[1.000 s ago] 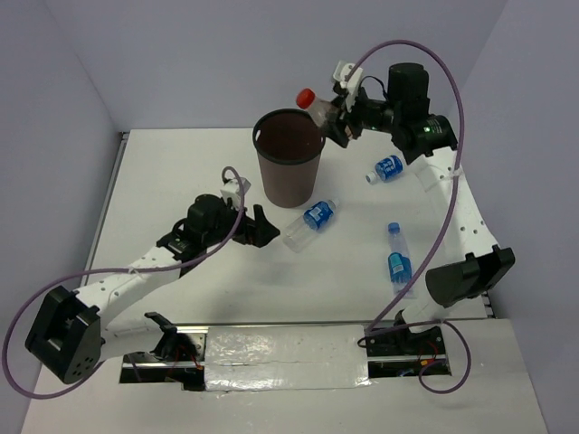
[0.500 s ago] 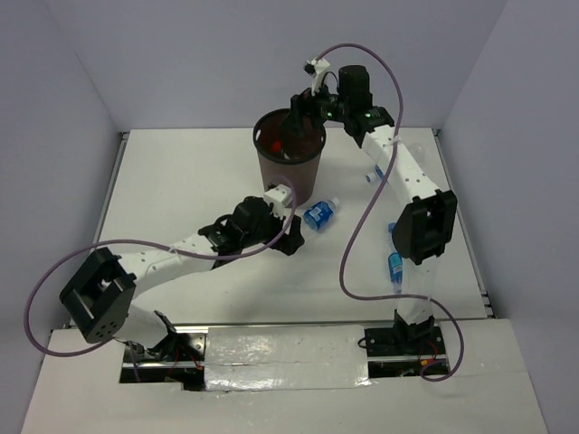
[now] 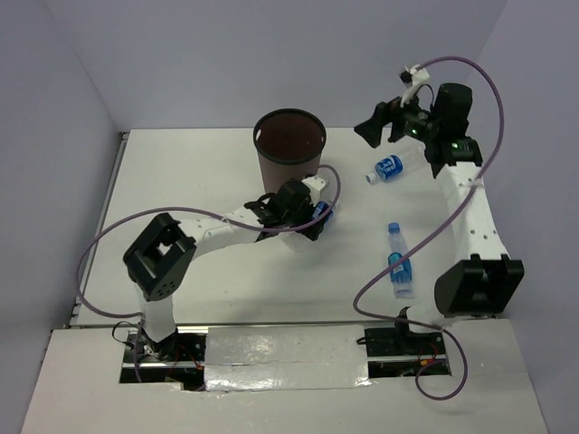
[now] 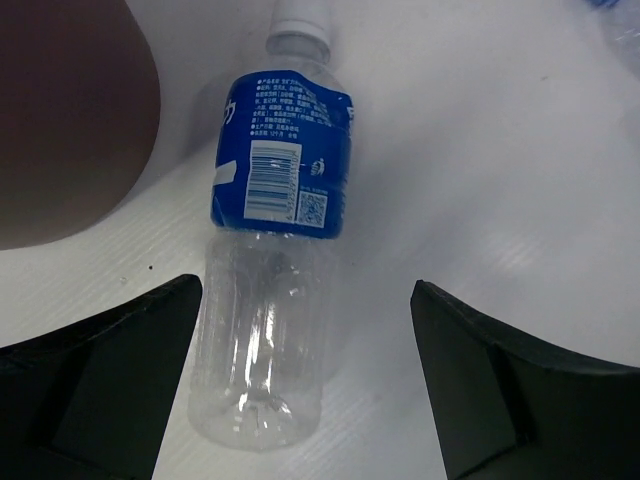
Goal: Put the plastic bottles in the bin
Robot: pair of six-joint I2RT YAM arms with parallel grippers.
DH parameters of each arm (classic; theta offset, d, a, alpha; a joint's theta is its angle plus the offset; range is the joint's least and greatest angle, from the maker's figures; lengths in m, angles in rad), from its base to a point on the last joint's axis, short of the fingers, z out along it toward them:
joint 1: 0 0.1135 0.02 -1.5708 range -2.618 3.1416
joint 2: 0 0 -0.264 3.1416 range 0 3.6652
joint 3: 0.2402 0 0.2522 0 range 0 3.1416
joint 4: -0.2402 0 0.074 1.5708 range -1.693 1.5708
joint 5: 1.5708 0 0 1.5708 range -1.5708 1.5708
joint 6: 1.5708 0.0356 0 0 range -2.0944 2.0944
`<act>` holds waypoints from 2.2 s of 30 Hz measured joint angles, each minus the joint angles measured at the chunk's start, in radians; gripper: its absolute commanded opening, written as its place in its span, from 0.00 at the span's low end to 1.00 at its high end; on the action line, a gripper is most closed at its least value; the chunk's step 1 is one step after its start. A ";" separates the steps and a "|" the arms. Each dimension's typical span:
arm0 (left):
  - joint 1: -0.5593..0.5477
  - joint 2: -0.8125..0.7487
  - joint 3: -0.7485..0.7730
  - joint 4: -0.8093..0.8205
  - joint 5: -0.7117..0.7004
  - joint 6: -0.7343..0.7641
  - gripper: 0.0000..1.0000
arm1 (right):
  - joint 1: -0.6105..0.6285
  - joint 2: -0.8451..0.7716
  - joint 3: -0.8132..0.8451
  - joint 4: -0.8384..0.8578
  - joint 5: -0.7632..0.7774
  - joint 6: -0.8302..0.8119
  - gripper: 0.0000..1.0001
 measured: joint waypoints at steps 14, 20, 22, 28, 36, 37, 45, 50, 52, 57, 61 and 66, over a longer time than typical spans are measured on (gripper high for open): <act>-0.013 0.290 0.227 -0.171 -0.125 0.041 0.72 | -0.226 -0.212 -0.246 -0.173 -0.177 -0.243 1.00; -0.015 0.255 0.220 -0.198 -0.006 0.037 0.60 | -0.264 -0.214 -0.267 -0.228 -0.196 -0.295 1.00; -0.016 0.193 0.202 -0.206 0.049 0.021 0.60 | -0.278 -0.216 -0.270 -0.243 -0.196 -0.308 1.00; 0.008 -0.062 0.268 -0.206 0.207 -0.036 0.58 | -0.318 -0.222 -0.283 -0.259 -0.195 -0.328 1.00; 0.268 -0.109 0.599 -0.074 0.318 -0.119 0.56 | -0.320 -0.231 -0.323 -0.290 -0.177 -0.381 1.00; 0.307 -0.101 0.612 -0.056 0.320 -0.129 0.57 | -0.320 -0.231 -0.329 -0.300 -0.167 -0.395 1.00; 0.429 0.104 0.705 -0.007 0.334 -0.184 0.88 | -0.319 -0.220 -0.388 -0.432 -0.076 -0.549 1.00; 0.428 0.200 0.732 -0.032 0.352 -0.199 0.99 | -0.315 -0.194 -0.435 -0.501 -0.005 -0.626 1.00; 0.428 0.207 0.730 -0.037 0.356 -0.202 0.99 | -0.315 -0.194 -0.463 -0.521 0.021 -0.651 1.00; 0.428 0.199 0.727 -0.024 0.360 -0.200 0.99 | -0.315 -0.194 -0.497 -0.555 0.064 -0.698 1.00; 0.428 0.169 0.708 -0.025 0.357 -0.193 0.99 | -0.315 -0.180 -0.499 -0.577 0.091 -0.704 1.00; 0.428 0.043 0.635 -0.039 0.320 -0.159 0.99 | -0.291 -0.101 -0.509 -0.600 0.186 -0.665 1.00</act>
